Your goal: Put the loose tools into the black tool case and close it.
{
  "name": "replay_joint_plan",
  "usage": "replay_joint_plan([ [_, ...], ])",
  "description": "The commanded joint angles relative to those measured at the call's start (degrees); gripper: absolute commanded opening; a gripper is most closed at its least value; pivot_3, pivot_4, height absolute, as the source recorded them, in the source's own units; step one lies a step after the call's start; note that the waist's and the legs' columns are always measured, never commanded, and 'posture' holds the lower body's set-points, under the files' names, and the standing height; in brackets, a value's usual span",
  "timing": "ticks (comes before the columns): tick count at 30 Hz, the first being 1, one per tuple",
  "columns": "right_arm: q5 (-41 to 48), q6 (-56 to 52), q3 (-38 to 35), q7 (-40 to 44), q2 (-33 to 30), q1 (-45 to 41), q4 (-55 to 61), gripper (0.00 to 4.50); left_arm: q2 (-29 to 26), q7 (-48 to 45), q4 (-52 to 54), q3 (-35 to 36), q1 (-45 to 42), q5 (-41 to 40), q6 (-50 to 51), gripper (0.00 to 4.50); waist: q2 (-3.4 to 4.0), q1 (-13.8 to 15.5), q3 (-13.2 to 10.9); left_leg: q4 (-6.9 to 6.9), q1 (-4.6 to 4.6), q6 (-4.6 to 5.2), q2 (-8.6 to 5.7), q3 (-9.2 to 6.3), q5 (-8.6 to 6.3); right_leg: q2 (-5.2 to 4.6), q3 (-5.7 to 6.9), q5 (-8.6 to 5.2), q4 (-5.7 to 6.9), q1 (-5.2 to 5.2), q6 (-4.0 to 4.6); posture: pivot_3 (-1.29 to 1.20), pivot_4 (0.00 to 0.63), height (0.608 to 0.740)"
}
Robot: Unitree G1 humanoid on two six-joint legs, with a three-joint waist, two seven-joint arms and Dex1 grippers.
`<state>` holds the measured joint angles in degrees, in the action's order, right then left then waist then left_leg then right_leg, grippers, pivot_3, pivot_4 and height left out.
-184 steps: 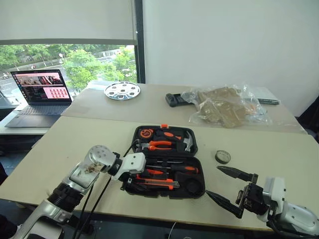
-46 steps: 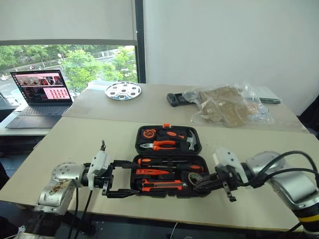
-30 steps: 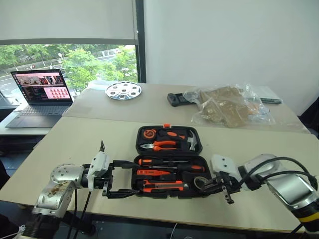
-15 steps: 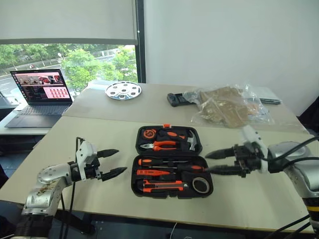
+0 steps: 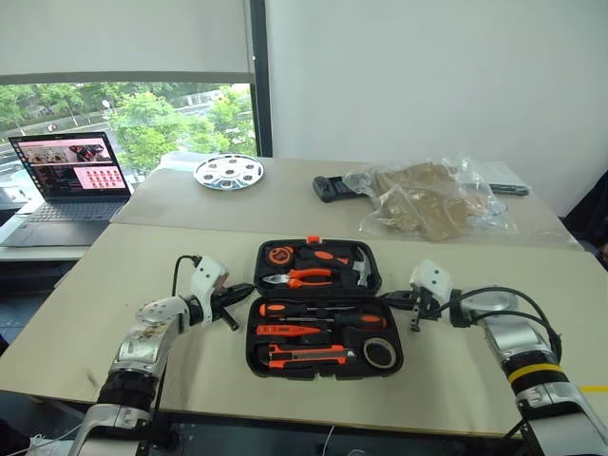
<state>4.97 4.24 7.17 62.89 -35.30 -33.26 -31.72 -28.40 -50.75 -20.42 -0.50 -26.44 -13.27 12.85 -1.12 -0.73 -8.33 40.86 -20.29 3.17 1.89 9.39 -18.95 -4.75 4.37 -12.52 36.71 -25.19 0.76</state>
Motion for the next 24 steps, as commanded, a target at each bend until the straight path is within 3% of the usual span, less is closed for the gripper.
replay_joint_plan([
  [1,0.81,-2.31,0.30,1.72,0.09,-0.31,4.67,0.00,0.14,-2.88,1.60,-1.73,-0.69,-0.22,0.44,0.03,0.01,0.06,-0.01,0.01,0.00,0.00,-0.01,0.00,0.00,-0.01,0.00,0.00,0.01,0.00,0.00,0.00,0.150,0.740],
  [13,2.83,-13.44,-1.70,-0.05,-2.32,11.09,23.18,0.00,-2.56,-4.15,10.01,1.50,7.42,-2.72,2.87,0.03,0.04,-0.08,0.00,-0.06,0.01,-0.02,0.05,0.01,-0.01,-0.02,-0.11,-0.03,0.02,-0.08,0.04,0.00,0.150,0.740],
  [17,8.22,-22.74,-5.43,-0.01,-3.81,13.73,28.72,0.00,-3.58,-2.27,13.88,4.76,10.27,-4.86,5.48,0.03,0.04,-0.04,-0.01,-0.05,0.03,-0.02,0.04,-0.01,-0.01,-0.17,-0.13,-0.03,0.03,-0.07,0.04,0.00,0.150,0.740],
  [20,10.30,-27.46,-8.67,-0.68,-6.77,14.11,31.14,0.77,-4.74,-1.08,16.61,8.89,10.34,-8.63,9.75,0.69,0.03,-0.03,-0.03,-0.02,0.03,-0.02,0.04,-0.05,-0.01,-0.42,-0.12,-0.02,0.10,-0.08,0.05,0.00,0.150,0.740],
  [24,15.93,-33.91,-12.22,-0.52,-8.27,12.44,33.63,2.21,-8.80,-0.23,17.41,10.18,7.97,-10.36,18.64,2.21,0.02,-0.04,-0.03,0.00,0.07,-0.02,0.04,-0.09,-0.01,-0.49,-0.12,0.01,0.11,-0.05,0.08,0.00,0.150,0.740],
])
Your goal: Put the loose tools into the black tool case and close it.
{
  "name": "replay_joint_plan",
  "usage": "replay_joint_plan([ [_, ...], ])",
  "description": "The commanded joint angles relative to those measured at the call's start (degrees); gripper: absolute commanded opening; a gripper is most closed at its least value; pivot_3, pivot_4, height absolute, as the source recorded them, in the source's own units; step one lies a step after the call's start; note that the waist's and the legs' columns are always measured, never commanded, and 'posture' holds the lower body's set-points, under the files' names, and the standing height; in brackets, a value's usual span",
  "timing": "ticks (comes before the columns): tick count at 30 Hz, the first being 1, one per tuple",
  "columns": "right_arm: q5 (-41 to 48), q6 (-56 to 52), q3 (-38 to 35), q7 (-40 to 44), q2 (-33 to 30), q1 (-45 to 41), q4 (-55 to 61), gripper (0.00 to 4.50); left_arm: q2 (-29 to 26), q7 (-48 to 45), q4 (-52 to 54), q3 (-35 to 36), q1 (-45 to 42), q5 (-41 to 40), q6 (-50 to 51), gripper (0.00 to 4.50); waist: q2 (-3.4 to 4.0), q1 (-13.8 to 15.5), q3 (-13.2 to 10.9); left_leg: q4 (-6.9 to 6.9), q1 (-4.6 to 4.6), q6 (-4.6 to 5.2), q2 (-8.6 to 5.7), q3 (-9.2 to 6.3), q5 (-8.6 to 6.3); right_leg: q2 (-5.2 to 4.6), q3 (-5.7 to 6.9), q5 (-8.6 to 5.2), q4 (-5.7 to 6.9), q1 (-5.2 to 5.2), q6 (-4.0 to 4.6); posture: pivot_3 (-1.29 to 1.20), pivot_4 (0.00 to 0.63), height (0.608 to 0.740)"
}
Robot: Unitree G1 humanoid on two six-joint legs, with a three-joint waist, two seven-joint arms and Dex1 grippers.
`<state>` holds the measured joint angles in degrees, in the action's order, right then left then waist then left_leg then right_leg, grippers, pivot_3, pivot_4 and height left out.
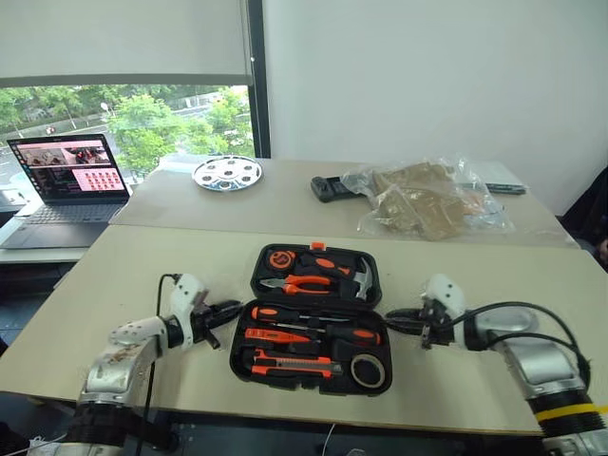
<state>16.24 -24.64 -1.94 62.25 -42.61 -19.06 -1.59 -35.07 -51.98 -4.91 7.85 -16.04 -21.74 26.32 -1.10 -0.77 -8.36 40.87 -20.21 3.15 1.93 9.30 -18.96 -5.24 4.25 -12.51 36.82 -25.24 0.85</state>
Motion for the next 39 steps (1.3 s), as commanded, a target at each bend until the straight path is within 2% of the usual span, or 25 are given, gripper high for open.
replay_joint_plan([
  [1,5.91,-8.34,-3.44,0.03,-1.64,-2.69,4.13,2.51,-2.97,0.55,1.68,2.29,-3.70,-3.59,8.46,2.52,0.00,0.00,0.00,0.00,0.01,0.00,0.00,0.00,0.00,0.01,0.00,0.00,0.02,0.01,0.00,0.00,0.150,0.740],
  [2,7.36,-11.83,-3.64,0.02,-2.31,-3.96,4.76,2.81,-4.13,-0.17,1.67,2.57,-5.25,-5.70,13.08,2.85,0.00,0.01,0.00,-0.01,0.01,0.00,0.00,-0.01,0.00,0.01,0.00,0.00,0.01,0.01,0.01,0.00,0.150,0.740],
  [4,4.21,-26.39,2.12,-3.83,-5.32,-10.79,4.95,3.46,-5.95,0.96,-2.46,0.96,-11.77,-5.73,21.74,3.53,0.01,-0.02,-0.02,0.00,-0.01,0.00,-0.01,0.00,0.00,0.02,0.01,0.02,0.04,-0.01,0.02,0.00,0.150,0.740],
  [7,6.39,-39.67,4.88,-6.65,-3.36,-20.04,1.33,4.45,-5.48,2.92,-7.77,-2.27,-19.44,-4.36,28.54,4.47,-0.01,-0.03,-0.06,0.10,-0.08,0.02,-0.06,0.02,0.01,0.05,0.00,0.04,0.17,-0.10,0.05,0.00,0.150,0.740],
  [12,2.76,-46.86,9.80,-12.88,1.16,-29.39,-7.89,4.45,-0.88,7.06,-12.56,-4.97,-27.20,-2.99,32.90,4.47,-0.01,-0.02,-0.05,0.02,-0.10,0.00,-0.06,0.02,0.02,0.37,0.05,0.03,0.08,-0.09,0.06,0.00,0.150,0.740],
  [14,1.44,-46.73,11.06,-14.67,2.36,-31.14,-11.26,4.45,0.16,8.06,-12.67,-6.19,-28.14,-2.33,33.83,4.47,-0.01,-0.01,-0.05,0.00,-0.26,0.00,-0.08,0.06,0.03,0.47,0.06,0.04,0.16,-0.18,0.05,0.00,0.150,0.740],
  [17,0.32,-45.91,12.45,-15.61,3.08,-32.66,-14.38,4.45,0.86,8.92,-12.50,-7.05,-28.47,-1.83,34.37,4.47,-0.01,-0.13,-0.05,0.04,-0.98,0.00,-0.24,0.11,0.04,0.51,0.10,0.08,0.27,-1.00,-0.01,0.00,0.150,0.740],
  [20,-0.09,-46.19,12.89,-16.11,4.07,-33.87,-16.84,4.45,1.68,10.51,-12.81,-6.82,-28.61,-1.70,35.47,4.47,-0.01,-0.24,-0.05,0.00,-1.03,-0.06,-0.26,0.16,0.08,0.52,0.32,0.06,0.25,-1.04,-0.03,0.00,0.150,0.740],
  [22,-0.82,-46.44,14.04,-16.21,4.24,-34.75,-18.12,3.95,2.22,11.20,-12.81,-6.85,-28.85,-1.65,36.16,4.50,-0.01,-0.28,-0.05,-0.02,-1.02,-0.11,-0.22,0.17,0.11,0.57,0.36,0.06,0.22,-1.00,-0.03,0.00,0.150,0.740],
  [23,-1.17,-46.52,14.28,-16.55,4.35,-35.07,-18.75,3.84,2.37,11.33,-12.55,-7.06,-28.83,-1.63,36.50,4.50,0.00,-0.33,-0.05,-0.02,-1.03,-0.13,-0.22,0.17,0.11,0.57,0.35,0.06,0.22,-1.00,-0.03,0.00,0.150,0.740],
  [24,-1.42,-46.47,14.54,-16.73,4.39,-35.31,-19.38,3.40,2.52,11.29,-12.32,-7.20,-28.74,-1.70,36.56,4.50,0.00,-0.34,-0.05,0.00,-1.01,-0.15,-0.20,0.17,0.13,0.57,0.34,0.06,0.23,-0.99,-0.02,0.00,0.150,0.740],
  [25,-1.67,-46.40,14.93,-16.83,4.27,-35.48,-19.87,3.17,2.49,11.22,-11.95,-7.57,-28.64,-1.70,37.04,4.50,0.00,-0.30,-0.05,0.01,-1.01,-0.17,-0.20,0.15,0.14,0.57,0.33,0.06,0.26,-0.97,-0.02,0.00,0.150,0.740],
  [26,-1.78,-46.37,15.23,-16.88,4.22,-35.66,-20.38,2.80,2.46,11.04,-11.70,-7.92,-28.48,-1.61,37.09,3.98,0.00,-0.21,-0.05,0.06,-1.00,-0.18,-0.20,0.15,0.14,0.56,0.32,0.06,0.27,-0.94,-0.02,0.00,0.150,0.740],
  [27,-1.82,-46.50,15.49,-16.83,4.14,-35.82,-20.90,2.45,2.56,11.07,-11.41,-7.98,-28.21,-1.61,37.07,3.79,-0.01,-0.11,-0.05,0.11,-0.98,-0.18,-0.21,0.16,0.15,0.53,0.32,0.06,0.26,-0.91,-0.03,0.00,0.150,0.740],
  [34,-1.35,-47.62,16.60,-15.65,4.73,-36.84,-23.35,0.06,4.66,12.23,-11.82,-5.61,-26.97,-2.19,34.57,1.06,0.00,0.10,-0.05,0.46,-0.96,-0.05,-0.24,0.08,0.22,0.31,0.26,0.24,0.30,-0.82,-0.07,0.00,0.150,0.740],
  [37,0.29,-46.68,15.94,-13.71,4.85,-36.22,-21.59,0.00,5.96,12.61,-11.33,-2.90,-26.37,-3.35,32.19,0.13,0.01,0.11,-0.04,0.46,-0.95,0.02,-0.27,0.08,0.26,0.19,0.25,0.32,0.30,-0.81,-0.09,0.00,0.150,0.740],
  [39,4.41,-44.61,13.59,-8.83,4.44,-34.79,-16.25,0.00,6.69,12.56,-10.07,-0.59,-25.73,-4.62,30.38,0.06,0.01,0.13,-0.04,0.46,-0.94,0.03,-0.29,0.07,0.27,0.15,0.26,0.33,0.31,-0.81,-0.09,0.00,0.150,0.740],
])
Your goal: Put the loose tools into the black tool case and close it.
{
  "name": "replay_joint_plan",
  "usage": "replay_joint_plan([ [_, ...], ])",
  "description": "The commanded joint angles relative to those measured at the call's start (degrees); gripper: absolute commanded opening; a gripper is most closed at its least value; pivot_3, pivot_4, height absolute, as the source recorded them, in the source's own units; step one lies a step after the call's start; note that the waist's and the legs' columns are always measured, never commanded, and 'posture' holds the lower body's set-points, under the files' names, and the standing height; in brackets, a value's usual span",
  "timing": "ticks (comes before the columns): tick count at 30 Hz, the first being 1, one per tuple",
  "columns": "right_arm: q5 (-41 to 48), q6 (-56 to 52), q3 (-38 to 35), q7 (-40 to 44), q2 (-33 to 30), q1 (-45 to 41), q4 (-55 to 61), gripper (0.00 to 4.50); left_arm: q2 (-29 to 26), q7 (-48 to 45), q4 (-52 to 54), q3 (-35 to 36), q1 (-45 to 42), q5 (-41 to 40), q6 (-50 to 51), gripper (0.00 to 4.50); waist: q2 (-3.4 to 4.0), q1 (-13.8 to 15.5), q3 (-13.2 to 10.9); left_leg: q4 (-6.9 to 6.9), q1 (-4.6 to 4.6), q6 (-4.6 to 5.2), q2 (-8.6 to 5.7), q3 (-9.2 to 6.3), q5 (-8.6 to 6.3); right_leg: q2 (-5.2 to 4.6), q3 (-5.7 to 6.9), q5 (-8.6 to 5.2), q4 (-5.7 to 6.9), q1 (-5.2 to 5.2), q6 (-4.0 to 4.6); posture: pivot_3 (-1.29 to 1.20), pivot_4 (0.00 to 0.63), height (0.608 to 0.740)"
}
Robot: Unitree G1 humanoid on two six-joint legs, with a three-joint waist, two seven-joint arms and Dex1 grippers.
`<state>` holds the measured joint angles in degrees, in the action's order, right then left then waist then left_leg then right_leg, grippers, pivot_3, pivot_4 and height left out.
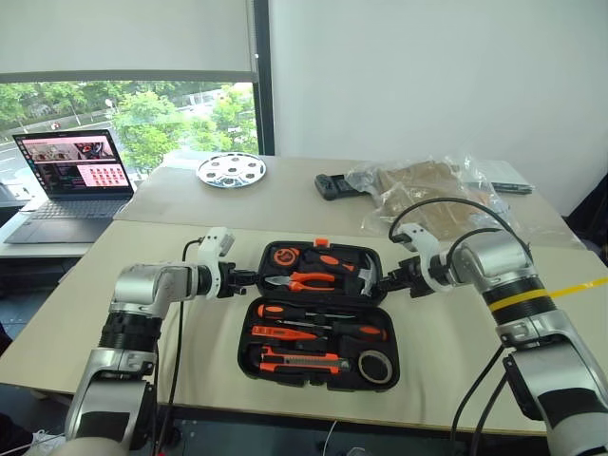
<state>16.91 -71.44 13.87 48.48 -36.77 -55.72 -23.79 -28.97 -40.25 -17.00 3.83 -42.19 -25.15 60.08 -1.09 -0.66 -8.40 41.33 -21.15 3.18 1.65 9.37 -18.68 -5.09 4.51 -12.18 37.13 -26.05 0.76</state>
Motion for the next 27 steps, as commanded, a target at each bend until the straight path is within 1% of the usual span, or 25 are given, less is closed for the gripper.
replay_joint_plan([
  [1,4.46,7.32,-3.93,6.61,-1.59,3.26,9.12,0.00,1.33,1.10,2.44,5.08,0.74,-1.84,-5.60,0.06,0.00,0.01,0.00,0.00,-0.02,0.00,0.00,-0.02,0.01,0.01,0.02,0.00,-0.01,0.00,0.00,0.00,0.150,0.740],
  [2,4.64,10.99,-5.08,7.46,-1.68,4.26,11.20,0.00,2.08,1.11,2.78,6.57,1.11,-2.30,-8.58,0.06,0.00,-0.03,0.00,-0.02,-0.04,0.00,0.00,-0.03,0.01,0.01,0.03,0.00,-0.01,-0.03,0.00,0.00,0.150,0.740],
  [5,1.29,30.92,-5.52,11.33,-3.69,10.06,17.35,0.00,3.22,-2.58,5.65,8.27,4.24,-2.22,-20.89,0.06,-0.02,-0.33,-0.02,-0.09,-0.10,-0.04,0.00,0.01,0.03,0.04,0.01,0.00,-0.04,-0.16,0.00,0.00,0.150,0.740],
  [7,-3.54,46.54,-5.08,10.99,-5.11,13.72,18.22,0.00,2.65,-4.75,8.25,7.33,7.52,-0.57,-27.95,0.06,-0.03,-0.74,-0.05,-0.23,-0.08,-0.09,0.00,0.06,0.05,0.13,-0.03,0.00,-0.05,-0.20,0.00,0.00,0.150,0.740],
  [8,-5.84,54.85,-5.03,10.98,-5.90,15.74,18.18,0.00,1.37,-6.63,10.05,5.71,10.08,1.30,-32.10,0.06,-0.03,-0.81,-0.05,-0.37,-0.06,-0.14,-0.01,0.10,0.08,0.18,-0.05,0.01,-0.05,-0.22,0.01,0.00,0.150,0.740],
  [10,-8.69,70.80,-7.44,8.74,-6.32,21.55,17.81,0.00,-1.02,-11.39,13.82,3.49,18.00,6.98,-49.27,0.06,-0.02,-1.04,-0.05,-0.49,-0.03,-0.18,0.00,0.17,0.11,0.25,-0.04,0.01,-0.05,-0.22,0.01,0.00,0.150,0.740],
  [11,-9.48,75.77,-8.23,7.94,-6.22,23.11,17.27,0.00,-1.56,-12.75,14.34,3.14,20.14,8.47,-55.26,0.06,-0.02,-1.06,-0.04,-0.60,0.01,-0.22,0.01,0.21,0.12,0.30,-0.04,0.01,-0.11,-0.21,0.01,0.00,0.150,0.740],
  [13,-12.03,83.72,-8.41,6.75,-6.77,26.57,16.30,0.00,-2.69,-15.21,14.46,2.77,24.32,10.07,-63.97,0.06,-0.02,-0.97,-0.05,-0.70,0.05,-0.25,0.06,0.22,0.11,0.33,-0.02,-0.04,-0.13,-0.21,0.07,0.00,0.150,0.740],
  [17,-16.17,93.11,-8.21,4.38,-6.94,29.99,13.57,0.00,-5.00,-17.48,11.85,1.75,28.66,13.05,-73.86,0.06,0.00,-0.59,-0.06,-0.69,0.04,-0.24,0.15,0.36,0.11,0.30,-0.01,-0.07,-0.46,-0.20,0.11,0.00,0.150,0.740],
  [20,-19.54,99.40,-7.66,1.65,-6.89,33.62,12.48,0.00,-7.76,-19.50,8.85,0.93,32.23,15.71,-82.04,0.06,0.01,-0.29,-0.05,-0.61,0.24,-0.24,0.19,0.37,0.11,0.26,-0.13,-0.06,-0.37,-0.08,0.12,0.00,0.150,0.740],
  [22,-21.01,102.53,-6.84,0.99,-7.24,36.28,10.97,0.82,-9.25,-21.51,8.73,0.63,34.22,14.17,-81.09,0.71,0.02,-0.24,-0.04,-0.62,0.55,-0.24,0.25,0.41,0.10,0.28,-0.30,-0.08,-0.30,0.14,0.15,0.00,0.150,0.740],
  [24,-21.38,104.71,-7.04,0.48,-7.49,37.61,9.72,1.41,-10.67,-21.90,7.95,0.57,34.32,14.46,-82.97,1.34,0.02,-0.24,-0.05,-0.73,0.95,-0.24,0.29,0.43,0.09,0.31,-0.38,-0.13,-0.34,0.52,0.17,0.00,0.150,0.740],
  [26,-21.49,106.66,-7.75,0.02,-8.10,38.06,8.80,2.06,-11.95,-21.85,7.00,0.78,34.29,15.14,-84.86,2.01,0.02,-0.24,-0.05,-0.79,1.01,-0.24,0.30,0.45,0.09,0.29,-0.42,-0.17,-0.35,0.57,0.18,0.00,0.150,0.740],
  [27,-21.22,106.90,-8.19,-0.18,-8.40,38.30,8.64,2.48,-12.40,-21.94,6.71,0.94,34.41,15.00,-84.89,2.50,-0.02,-0.22,-0.07,-0.78,1.04,-0.23,0.30,0.47,0.09,0.26,-0.45,-0.16,-0.33,0.58,0.19,0.00,0.150,0.740],
])
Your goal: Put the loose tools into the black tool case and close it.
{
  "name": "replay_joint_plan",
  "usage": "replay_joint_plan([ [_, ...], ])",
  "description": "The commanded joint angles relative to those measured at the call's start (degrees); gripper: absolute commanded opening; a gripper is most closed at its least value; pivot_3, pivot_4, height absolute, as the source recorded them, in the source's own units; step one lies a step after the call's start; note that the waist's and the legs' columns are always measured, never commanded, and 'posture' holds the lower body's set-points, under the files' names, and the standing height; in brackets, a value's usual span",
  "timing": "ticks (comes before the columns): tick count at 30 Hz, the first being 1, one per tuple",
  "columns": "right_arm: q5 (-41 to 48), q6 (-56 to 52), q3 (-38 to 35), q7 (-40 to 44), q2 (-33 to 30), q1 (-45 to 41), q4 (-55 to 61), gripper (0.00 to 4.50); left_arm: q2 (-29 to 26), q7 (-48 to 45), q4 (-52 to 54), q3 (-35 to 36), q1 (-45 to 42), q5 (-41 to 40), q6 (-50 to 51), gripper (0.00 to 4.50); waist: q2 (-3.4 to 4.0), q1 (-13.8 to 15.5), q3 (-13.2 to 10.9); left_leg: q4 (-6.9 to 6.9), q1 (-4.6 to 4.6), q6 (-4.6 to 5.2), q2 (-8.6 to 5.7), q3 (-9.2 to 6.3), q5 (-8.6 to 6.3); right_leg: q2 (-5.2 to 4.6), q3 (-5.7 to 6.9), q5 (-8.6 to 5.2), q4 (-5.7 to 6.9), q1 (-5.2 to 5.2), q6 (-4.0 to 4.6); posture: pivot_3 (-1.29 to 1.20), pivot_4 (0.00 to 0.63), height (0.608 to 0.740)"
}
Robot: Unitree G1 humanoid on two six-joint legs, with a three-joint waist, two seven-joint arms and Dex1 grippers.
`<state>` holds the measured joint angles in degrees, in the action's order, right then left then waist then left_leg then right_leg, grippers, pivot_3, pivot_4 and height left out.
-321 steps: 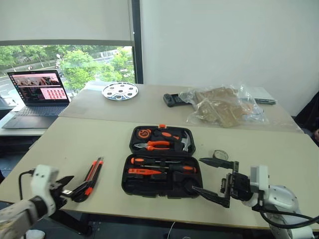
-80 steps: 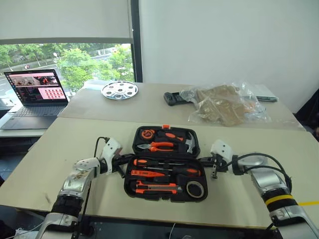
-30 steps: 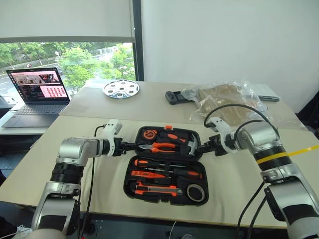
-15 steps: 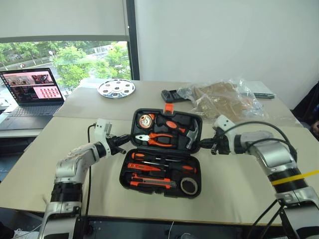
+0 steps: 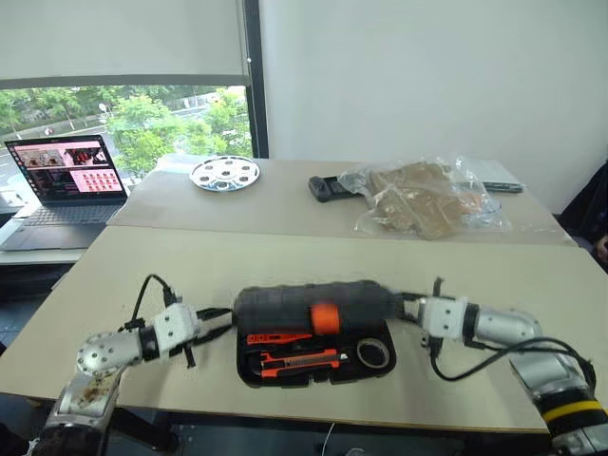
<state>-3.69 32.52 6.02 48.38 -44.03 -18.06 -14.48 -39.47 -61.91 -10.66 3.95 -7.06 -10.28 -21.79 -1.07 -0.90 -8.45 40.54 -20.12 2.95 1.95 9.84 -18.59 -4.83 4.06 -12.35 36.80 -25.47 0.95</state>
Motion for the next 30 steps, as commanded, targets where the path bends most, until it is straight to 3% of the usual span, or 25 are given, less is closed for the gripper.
replay_joint_plan([
  [1,-0.11,2.80,-0.94,-0.13,-1.63,0.93,-0.75,2.85,-2.22,-0.22,0.21,1.28,-0.64,-0.68,-1.89,2.86,-0.06,0.03,-0.03,0.01,0.00,0.00,0.02,-0.01,0.00,-0.04,0.01,0.01,-0.03,0.02,0.01,0.00,0.150,0.740],
  [2,0.26,2.60,-1.33,-0.16,-1.94,1.12,-0.80,2.97,-2.41,-0.16,0.11,1.54,-0.61,-1.36,-1.04,3.00,-0.05,0.00,-0.02,0.02,-0.01,0.00,0.04,-0.01,0.00,-0.20,0.00,0.02,-0.02,0.01,0.03,0.00,0.150,0.740],
  [3,1.98,1.50,-2.22,0.77,-2.71,2.07,-0.33,3.39,-2.78,0.12,-0.01,1.98,-0.75,-2.13,0.73,3.46,-0.02,-0.03,-0.02,0.02,0.00,0.00,0.04,-0.01,0.01,-0.29,0.01,0.04,0.03,0.00,0.05,0.00,0.150,0.740],
  [5,4.82,-0.39,-4.13,1.59,-3.84,3.90,0.69,3.39,-3.37,0.62,-0.16,2.45,-1.08,-2.85,3.15,3.46,0.00,0.04,-0.02,0.02,0.01,0.02,0.04,-0.01,0.02,-0.37,0.01,0.04,0.09,-0.02,0.05,0.00,0.150,0.740],
  [7,10.23,-4.62,-7.50,4.06,-6.65,9.60,4.31,2.80,-2.91,1.68,-0.24,2.50,-3.61,-4.36,9.48,3.50,0.01,0.47,-0.03,0.02,0.00,0.04,0.04,-0.03,0.03,-0.36,0.04,0.04,0.10,-0.01,0.06,0.00,0.150,0.740],
  [11,18.75,-14.68,-10.93,8.07,-10.11,21.96,17.10,1.40,-1.67,1.52,-0.89,1.48,-8.06,-5.66,15.79,2.29,0.01,1.53,-0.02,0.07,-0.07,0.11,0.03,-0.19,0.04,-0.34,0.15,0.03,0.02,0.10,0.04,0.00,0.150,0.740],
  [15,20.95,-23.45,-10.23,7.45,-10.23,31.51,30.95,0.06,0.28,0.79,-4.54,-1.32,-14.37,-4.22,18.74,0.80,-0.01,1.46,-0.03,0.11,-0.07,0.14,0.04,-0.29,0.01,-0.36,0.11,0.03,-0.05,0.21,0.02,0.00,0.150,0.740],
  [17,19.25,-26.87,-7.83,5.85,-8.73,32.39,34.69,0.00,1.20,-0.08,-7.56,-3.43,-17.21,-2.59,18.71,0.07,-0.04,1.23,-0.04,0.14,-0.06,0.15,0.04,-0.27,0.01,-0.32,0.10,0.02,-0.04,0.22,-0.02,0.00,0.150,0.740],
  [18,18.78,-29.59,-6.64,5.49,-8.39,32.60,36.15,0.00,1.66,-0.60,-8.90,-4.27,-18.29,-2.05,18.25,0.02,-0.05,1.10,-0.04,0.17,-0.05,0.15,0.03,-0.26,0.00,-0.30,0.11,0.05,-0.05,0.22,-0.06,0.00,0.150,0.740],
  [24,12.72,-37.15,2.00,3.02,-3.06,25.39,37.00,0.00,3.73,-3.49,-16.57,-9.00,-23.49,1.58,17.09,0.02,-0.19,0.87,-0.09,0.30,-0.09,0.22,0.00,-0.24,-0.04,-0.06,0.11,0.08,-0.03,0.20,-0.15,0.00,0.150,0.740],
  [30,9.41,-36.91,3.73,1.68,2.04,13.69,28.34,0.00,4.10,-2.66,-13.78,-6.97,-20.68,-1.06,20.26,0.02,-0.37,0.19,-0.17,0.34,-0.13,0.22,0.03,-0.23,-0.03,0.06,0.04,0.13,-0.03,0.14,-0.04,0.00,0.150,0.740],
])
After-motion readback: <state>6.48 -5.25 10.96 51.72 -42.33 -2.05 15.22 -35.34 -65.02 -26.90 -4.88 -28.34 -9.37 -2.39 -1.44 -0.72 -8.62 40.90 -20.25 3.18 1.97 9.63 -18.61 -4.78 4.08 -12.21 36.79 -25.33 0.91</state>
